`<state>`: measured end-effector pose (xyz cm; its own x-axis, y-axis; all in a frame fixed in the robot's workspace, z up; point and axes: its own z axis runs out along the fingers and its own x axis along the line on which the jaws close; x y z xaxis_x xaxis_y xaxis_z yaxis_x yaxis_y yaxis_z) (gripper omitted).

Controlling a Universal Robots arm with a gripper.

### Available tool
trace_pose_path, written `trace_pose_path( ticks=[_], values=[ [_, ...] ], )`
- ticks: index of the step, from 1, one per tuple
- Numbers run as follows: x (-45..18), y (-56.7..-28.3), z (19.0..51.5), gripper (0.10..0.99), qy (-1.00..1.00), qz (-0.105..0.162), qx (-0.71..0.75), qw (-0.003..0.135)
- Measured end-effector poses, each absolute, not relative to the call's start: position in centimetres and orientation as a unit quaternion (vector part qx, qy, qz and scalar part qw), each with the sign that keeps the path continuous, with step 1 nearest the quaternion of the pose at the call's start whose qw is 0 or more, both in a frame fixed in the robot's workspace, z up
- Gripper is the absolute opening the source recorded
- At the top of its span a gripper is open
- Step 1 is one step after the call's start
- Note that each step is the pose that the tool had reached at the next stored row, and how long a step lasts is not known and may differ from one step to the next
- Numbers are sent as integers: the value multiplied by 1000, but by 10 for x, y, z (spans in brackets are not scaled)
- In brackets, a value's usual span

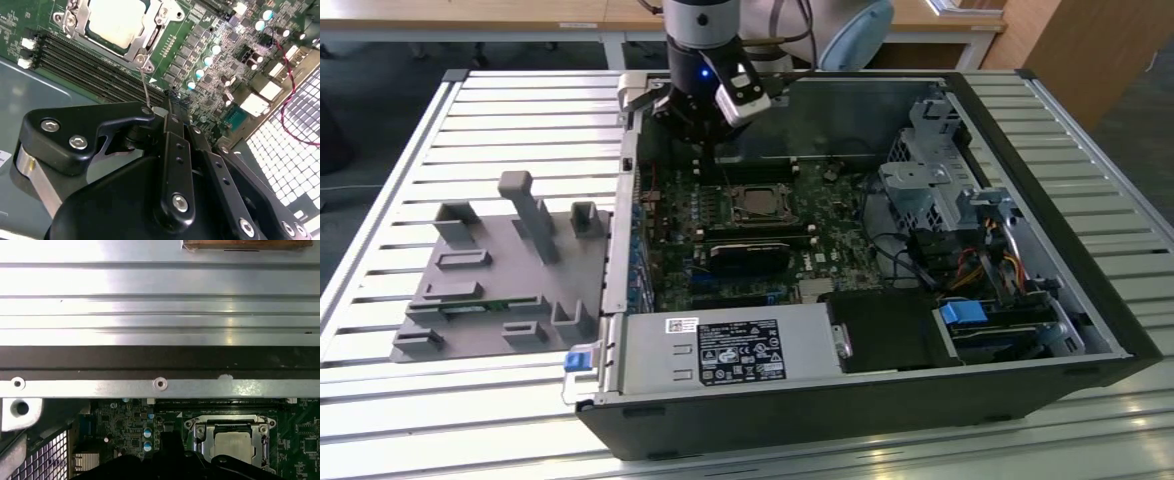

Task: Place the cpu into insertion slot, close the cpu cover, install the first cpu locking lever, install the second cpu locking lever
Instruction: 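Install the first cpu locking lever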

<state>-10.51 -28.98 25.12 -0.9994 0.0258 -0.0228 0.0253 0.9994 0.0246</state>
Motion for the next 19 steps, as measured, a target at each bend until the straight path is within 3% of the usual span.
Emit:
trace_pose_path(
  ticks=[19],
  values=[
    [-73, -289, 249, 106, 1000, 12, 13, 11]
  ],
)
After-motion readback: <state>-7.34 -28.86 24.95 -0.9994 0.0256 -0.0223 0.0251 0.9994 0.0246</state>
